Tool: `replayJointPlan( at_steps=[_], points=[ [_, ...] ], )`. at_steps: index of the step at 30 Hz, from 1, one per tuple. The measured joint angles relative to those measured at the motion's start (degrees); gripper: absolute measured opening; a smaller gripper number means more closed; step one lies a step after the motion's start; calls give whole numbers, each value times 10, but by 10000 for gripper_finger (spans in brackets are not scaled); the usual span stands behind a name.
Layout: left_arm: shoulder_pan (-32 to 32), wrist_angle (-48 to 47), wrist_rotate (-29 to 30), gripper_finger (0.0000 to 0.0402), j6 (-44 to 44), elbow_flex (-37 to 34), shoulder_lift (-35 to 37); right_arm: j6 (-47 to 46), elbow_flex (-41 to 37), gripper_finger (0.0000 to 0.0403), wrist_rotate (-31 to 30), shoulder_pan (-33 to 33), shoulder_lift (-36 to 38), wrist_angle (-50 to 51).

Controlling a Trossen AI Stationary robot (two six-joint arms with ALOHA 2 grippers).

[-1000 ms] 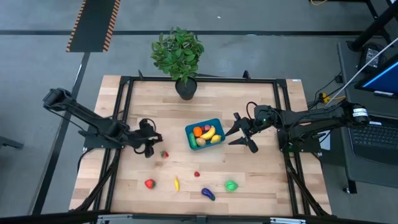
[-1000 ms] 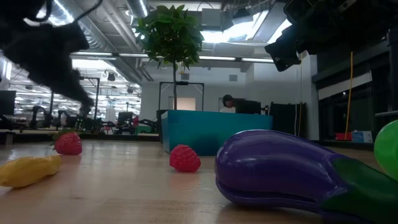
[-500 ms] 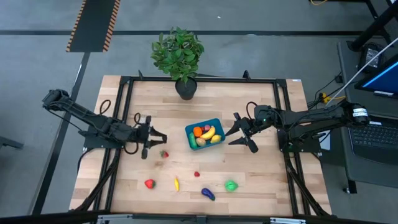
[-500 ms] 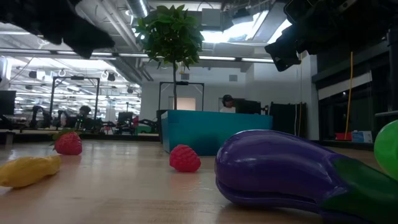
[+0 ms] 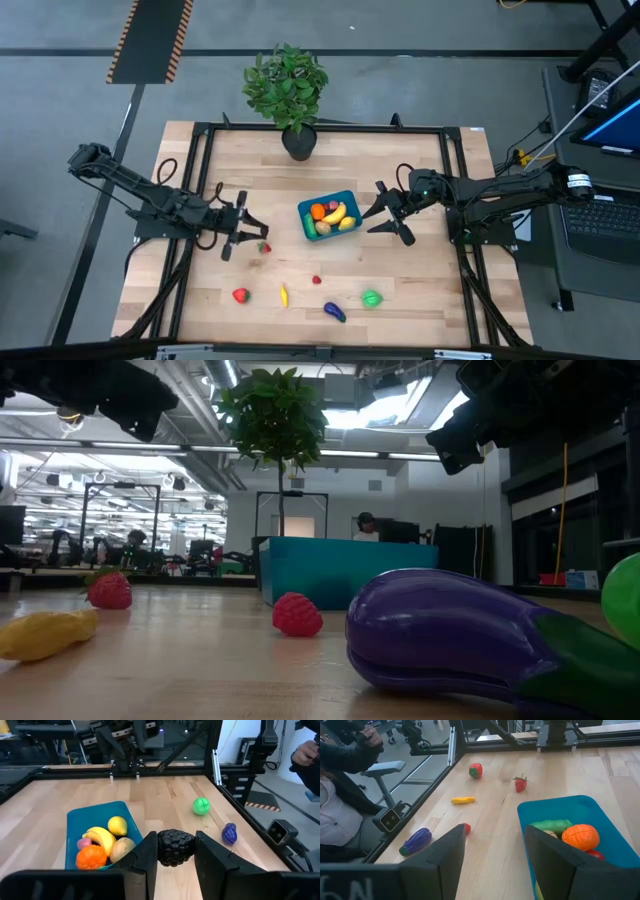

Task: Pick and placing Produce into tupperware
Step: Put the blackberry into the blue bin

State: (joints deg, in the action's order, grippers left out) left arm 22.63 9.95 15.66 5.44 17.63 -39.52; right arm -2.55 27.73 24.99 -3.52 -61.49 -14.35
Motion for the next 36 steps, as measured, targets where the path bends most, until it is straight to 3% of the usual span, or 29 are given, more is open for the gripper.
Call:
replayJointPlan(
  at_steps=[10, 21, 26, 36],
  points=[
    [-3, 79, 92, 94, 4, 1, -86, -4, 0, 207, 0, 0, 0, 0],
    [-58, 189, 109, 94, 19, 2, -199, -4, 0, 207, 0, 0, 0, 0],
    [-85, 171, 97, 94, 17, 36, -226, -3, 0, 207, 0, 0, 0, 0],
    [-148, -26, 25, 94, 2, 164, -301, -2, 0, 207, 0, 0, 0, 1]
  ],
)
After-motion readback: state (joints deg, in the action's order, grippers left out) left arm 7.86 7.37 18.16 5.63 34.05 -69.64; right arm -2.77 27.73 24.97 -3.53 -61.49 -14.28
